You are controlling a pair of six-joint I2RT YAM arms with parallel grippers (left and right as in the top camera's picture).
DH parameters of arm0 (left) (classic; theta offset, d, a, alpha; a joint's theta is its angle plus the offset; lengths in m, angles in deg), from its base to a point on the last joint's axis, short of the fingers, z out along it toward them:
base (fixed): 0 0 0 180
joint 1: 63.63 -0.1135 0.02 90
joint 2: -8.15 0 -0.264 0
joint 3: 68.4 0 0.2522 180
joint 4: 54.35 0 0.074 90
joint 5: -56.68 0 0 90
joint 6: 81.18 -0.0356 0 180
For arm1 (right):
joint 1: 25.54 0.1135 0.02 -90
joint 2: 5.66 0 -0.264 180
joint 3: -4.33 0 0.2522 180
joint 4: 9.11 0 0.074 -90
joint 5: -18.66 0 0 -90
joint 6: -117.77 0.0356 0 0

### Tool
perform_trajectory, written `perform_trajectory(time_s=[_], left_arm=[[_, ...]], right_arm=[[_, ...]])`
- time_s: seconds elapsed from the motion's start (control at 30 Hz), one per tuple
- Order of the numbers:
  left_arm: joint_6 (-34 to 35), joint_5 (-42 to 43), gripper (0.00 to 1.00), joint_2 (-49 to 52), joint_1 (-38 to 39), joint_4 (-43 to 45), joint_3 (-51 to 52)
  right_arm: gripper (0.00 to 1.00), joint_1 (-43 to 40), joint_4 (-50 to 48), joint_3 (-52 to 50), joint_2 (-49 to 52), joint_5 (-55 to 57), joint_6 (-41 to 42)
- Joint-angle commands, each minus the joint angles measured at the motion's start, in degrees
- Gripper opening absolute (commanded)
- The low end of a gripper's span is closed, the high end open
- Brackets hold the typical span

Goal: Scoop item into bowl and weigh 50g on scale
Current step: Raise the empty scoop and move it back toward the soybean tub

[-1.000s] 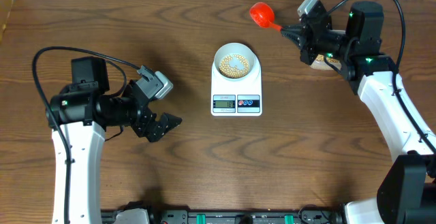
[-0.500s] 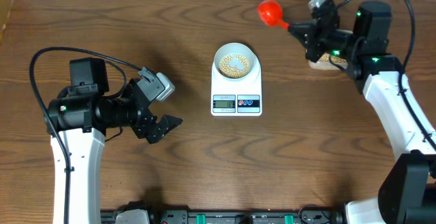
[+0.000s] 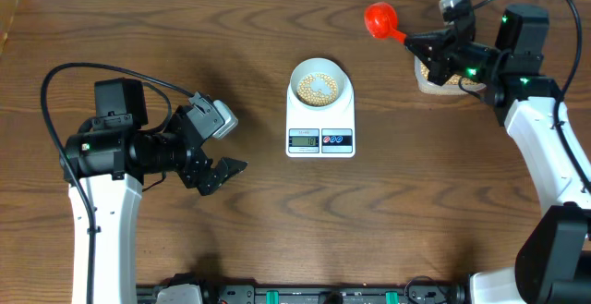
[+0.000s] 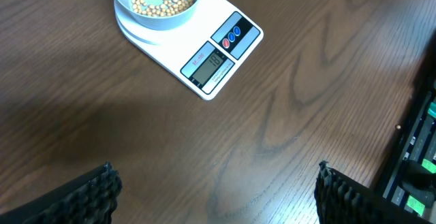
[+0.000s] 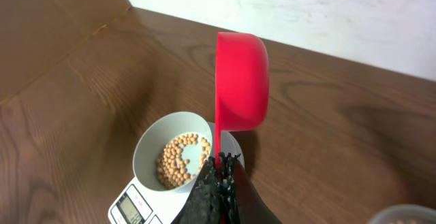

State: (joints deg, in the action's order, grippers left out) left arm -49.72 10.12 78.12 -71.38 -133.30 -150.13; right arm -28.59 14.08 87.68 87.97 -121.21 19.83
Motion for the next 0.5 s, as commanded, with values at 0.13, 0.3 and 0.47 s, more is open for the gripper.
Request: perform_trajectory(time_s=[0.13, 0.3, 0.47], left_arm=[[-0.8, 0.9, 0.93, -0.4, 0.1, -0.2, -1.6], [-0.8, 0.9, 0.93, -0.4, 0.1, -0.2, -1.6], [-0.8, 0.9, 0.93, -0.4, 0.1, -0.1, -1.6]], right_arm=[[0.01, -1.9, 5.3, 0.0, -0.8, -0.5, -4.7], [0.01, -1.9, 9.6, 0.1, -1.0, 7.1, -5.9], [0.01, -2.0, 10.8, 0.1, -5.0, 14.5, -6.9]])
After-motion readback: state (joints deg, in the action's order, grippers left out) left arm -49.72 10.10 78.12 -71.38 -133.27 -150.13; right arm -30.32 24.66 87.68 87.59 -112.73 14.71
